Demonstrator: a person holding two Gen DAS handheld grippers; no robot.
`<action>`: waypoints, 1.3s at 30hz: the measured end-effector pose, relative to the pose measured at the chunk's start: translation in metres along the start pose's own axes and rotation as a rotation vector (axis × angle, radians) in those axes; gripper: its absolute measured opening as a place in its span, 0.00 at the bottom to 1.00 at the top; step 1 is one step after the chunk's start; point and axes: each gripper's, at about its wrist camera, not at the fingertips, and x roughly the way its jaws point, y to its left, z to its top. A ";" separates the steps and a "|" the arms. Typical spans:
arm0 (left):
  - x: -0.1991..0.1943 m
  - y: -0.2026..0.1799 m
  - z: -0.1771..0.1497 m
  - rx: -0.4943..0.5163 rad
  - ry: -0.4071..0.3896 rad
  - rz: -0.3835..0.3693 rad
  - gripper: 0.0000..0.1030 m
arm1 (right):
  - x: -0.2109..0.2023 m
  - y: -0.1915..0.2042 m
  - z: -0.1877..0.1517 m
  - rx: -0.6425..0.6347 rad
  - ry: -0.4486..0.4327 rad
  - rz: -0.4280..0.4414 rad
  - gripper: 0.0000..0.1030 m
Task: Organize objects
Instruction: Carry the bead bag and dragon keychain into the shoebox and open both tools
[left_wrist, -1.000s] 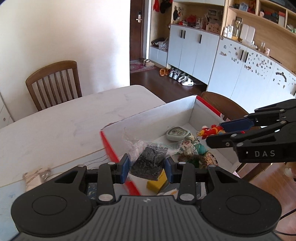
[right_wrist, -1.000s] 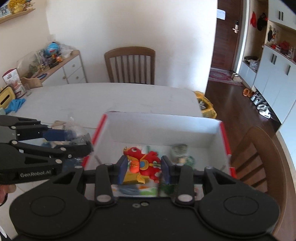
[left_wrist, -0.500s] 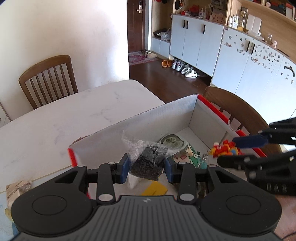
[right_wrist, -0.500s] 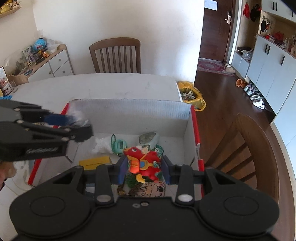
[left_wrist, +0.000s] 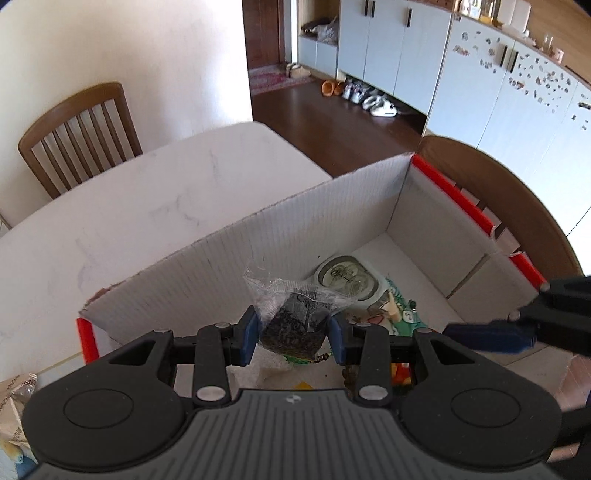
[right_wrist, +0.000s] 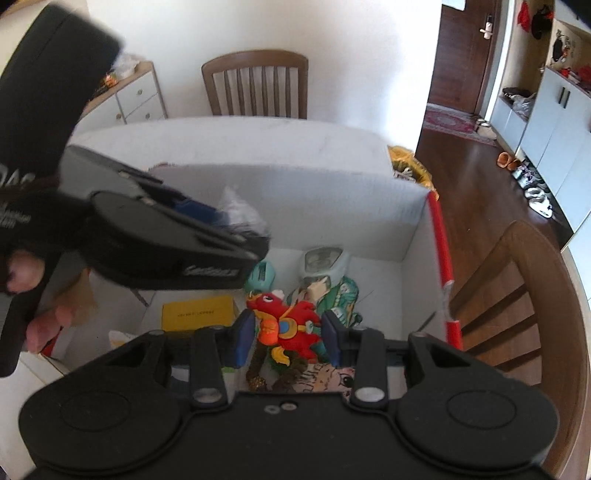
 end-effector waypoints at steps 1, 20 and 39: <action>0.002 0.001 0.000 -0.005 0.008 -0.004 0.37 | 0.003 0.001 0.000 -0.005 0.009 0.000 0.36; 0.038 0.003 -0.005 -0.010 0.107 -0.013 0.38 | 0.038 -0.003 -0.009 0.034 0.119 0.002 0.36; 0.005 0.008 -0.012 -0.060 0.041 -0.029 0.63 | 0.014 -0.006 -0.010 0.087 0.082 0.038 0.54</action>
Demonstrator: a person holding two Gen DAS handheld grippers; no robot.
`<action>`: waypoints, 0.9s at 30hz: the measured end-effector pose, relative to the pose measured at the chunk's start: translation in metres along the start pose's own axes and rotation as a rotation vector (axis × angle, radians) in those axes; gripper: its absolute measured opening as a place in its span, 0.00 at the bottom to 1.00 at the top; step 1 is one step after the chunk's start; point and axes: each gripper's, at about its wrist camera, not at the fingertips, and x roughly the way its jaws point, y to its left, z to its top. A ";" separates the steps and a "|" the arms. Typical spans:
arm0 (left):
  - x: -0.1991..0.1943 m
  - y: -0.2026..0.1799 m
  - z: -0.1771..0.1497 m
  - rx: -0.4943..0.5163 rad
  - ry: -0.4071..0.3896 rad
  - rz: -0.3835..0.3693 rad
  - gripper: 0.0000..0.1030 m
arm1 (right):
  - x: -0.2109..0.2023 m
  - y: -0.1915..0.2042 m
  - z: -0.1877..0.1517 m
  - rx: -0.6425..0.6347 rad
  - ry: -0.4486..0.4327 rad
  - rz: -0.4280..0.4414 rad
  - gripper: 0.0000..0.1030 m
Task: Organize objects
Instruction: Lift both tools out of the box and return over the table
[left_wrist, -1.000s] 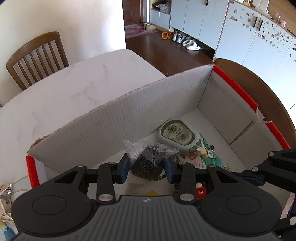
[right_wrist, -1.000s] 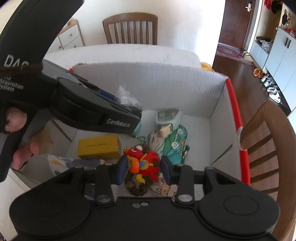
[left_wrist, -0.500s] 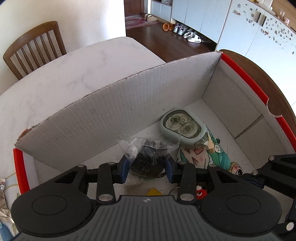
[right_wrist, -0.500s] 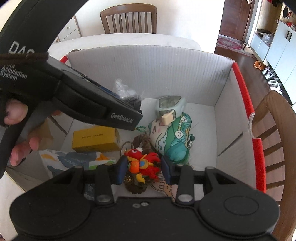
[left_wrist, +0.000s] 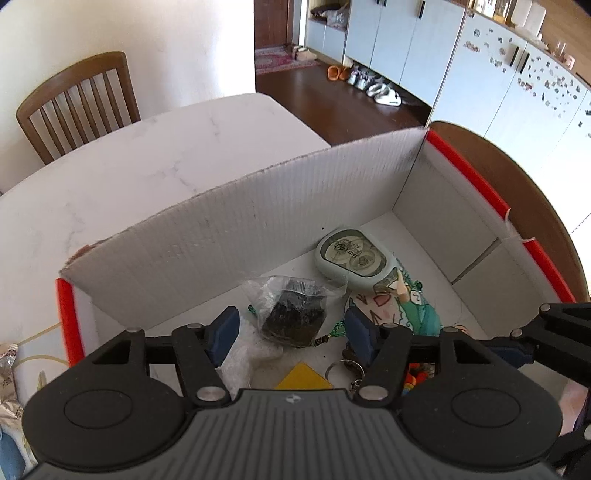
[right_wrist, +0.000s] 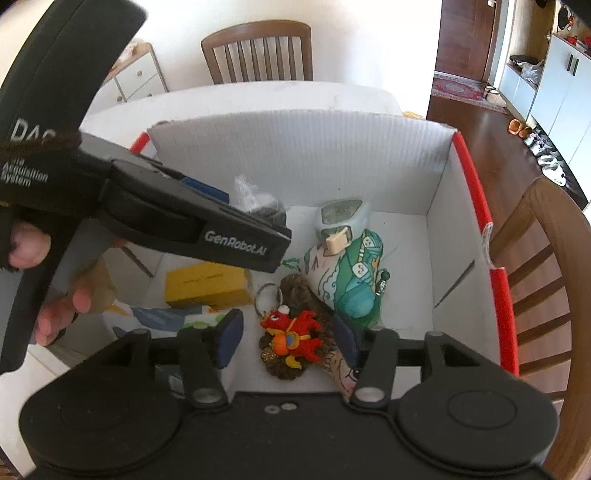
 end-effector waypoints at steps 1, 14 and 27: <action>-0.003 0.000 -0.001 -0.001 -0.008 -0.001 0.63 | -0.002 0.001 0.000 0.002 -0.006 0.002 0.55; -0.063 0.016 -0.020 -0.018 -0.118 -0.038 0.66 | -0.043 0.016 0.004 0.023 -0.082 0.013 0.64; -0.119 0.046 -0.046 -0.007 -0.202 -0.095 0.81 | -0.071 0.037 0.003 0.080 -0.162 -0.012 0.81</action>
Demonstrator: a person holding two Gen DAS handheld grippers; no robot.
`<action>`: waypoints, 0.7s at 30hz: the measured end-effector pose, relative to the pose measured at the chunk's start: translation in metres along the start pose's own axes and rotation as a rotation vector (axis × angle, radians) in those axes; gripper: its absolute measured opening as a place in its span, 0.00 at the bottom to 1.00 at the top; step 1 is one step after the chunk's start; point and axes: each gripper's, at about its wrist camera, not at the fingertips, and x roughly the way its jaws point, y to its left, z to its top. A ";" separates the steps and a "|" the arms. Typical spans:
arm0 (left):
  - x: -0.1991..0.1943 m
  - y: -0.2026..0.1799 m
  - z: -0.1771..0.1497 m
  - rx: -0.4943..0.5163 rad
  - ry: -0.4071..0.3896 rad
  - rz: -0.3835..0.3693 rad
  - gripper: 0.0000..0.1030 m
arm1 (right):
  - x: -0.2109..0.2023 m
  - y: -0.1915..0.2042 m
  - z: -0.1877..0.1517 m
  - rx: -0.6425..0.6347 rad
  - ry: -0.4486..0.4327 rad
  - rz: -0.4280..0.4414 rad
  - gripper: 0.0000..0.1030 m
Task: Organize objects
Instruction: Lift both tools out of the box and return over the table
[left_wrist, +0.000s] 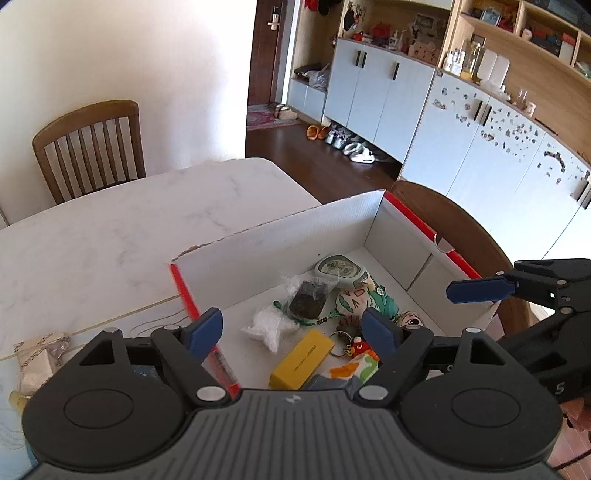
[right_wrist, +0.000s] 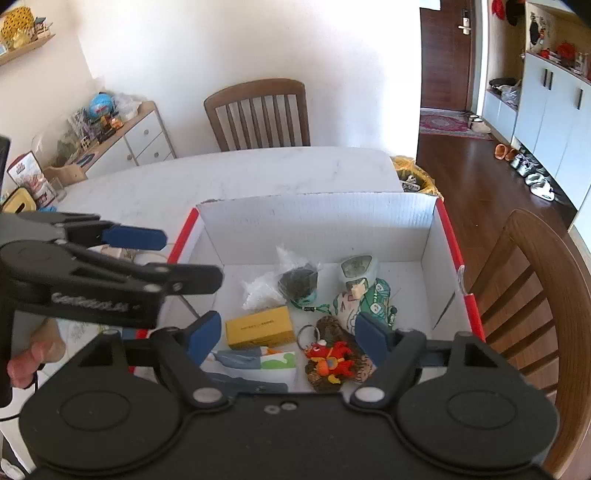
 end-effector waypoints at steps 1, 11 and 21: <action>-0.003 0.002 -0.001 -0.004 -0.004 -0.002 0.81 | -0.001 0.002 -0.001 0.005 -0.003 -0.002 0.82; -0.039 0.041 -0.019 -0.013 -0.053 0.001 0.91 | -0.011 0.032 -0.001 0.078 -0.072 -0.009 0.99; -0.072 0.096 -0.043 -0.046 -0.110 0.001 1.00 | 0.004 0.084 0.009 0.086 -0.083 0.001 0.99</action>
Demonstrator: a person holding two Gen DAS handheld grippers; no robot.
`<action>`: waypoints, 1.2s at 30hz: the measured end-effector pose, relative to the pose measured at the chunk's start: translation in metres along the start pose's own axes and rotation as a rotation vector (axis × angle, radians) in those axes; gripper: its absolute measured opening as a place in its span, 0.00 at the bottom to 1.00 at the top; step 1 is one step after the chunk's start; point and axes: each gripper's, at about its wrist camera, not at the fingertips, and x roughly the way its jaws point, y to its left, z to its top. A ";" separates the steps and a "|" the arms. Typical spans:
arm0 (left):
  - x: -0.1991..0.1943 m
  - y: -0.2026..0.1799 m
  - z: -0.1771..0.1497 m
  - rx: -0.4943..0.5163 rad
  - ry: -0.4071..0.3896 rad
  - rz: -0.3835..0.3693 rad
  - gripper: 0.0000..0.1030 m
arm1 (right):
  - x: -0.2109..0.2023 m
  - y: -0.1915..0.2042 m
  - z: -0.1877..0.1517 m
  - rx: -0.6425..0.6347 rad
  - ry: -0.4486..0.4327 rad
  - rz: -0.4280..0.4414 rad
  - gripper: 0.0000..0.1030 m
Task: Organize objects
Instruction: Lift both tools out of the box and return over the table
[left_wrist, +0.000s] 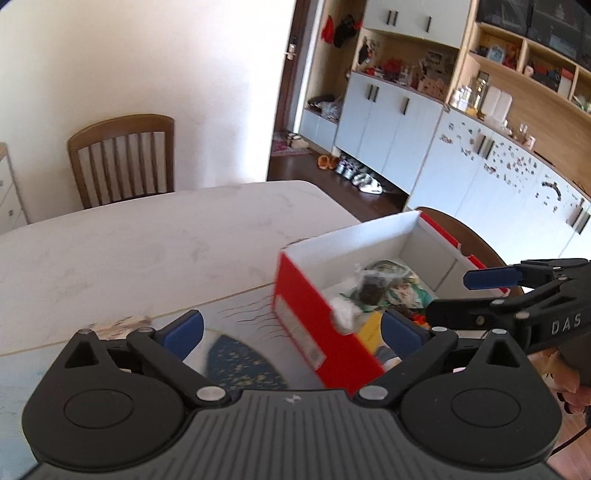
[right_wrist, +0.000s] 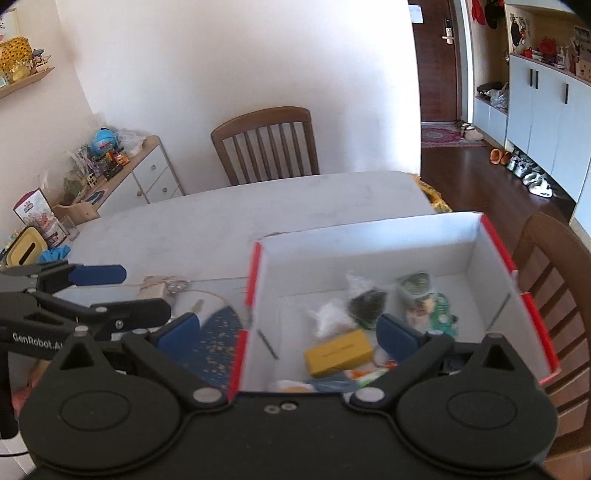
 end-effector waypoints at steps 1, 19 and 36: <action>-0.002 0.006 -0.002 -0.007 -0.005 0.006 1.00 | 0.003 0.006 0.001 0.000 0.001 0.003 0.99; -0.024 0.121 -0.040 -0.155 -0.011 0.080 1.00 | 0.073 0.105 0.022 -0.045 0.068 0.036 0.99; 0.022 0.184 -0.074 -0.094 0.057 0.126 1.00 | 0.170 0.169 0.037 -0.085 0.200 0.051 0.99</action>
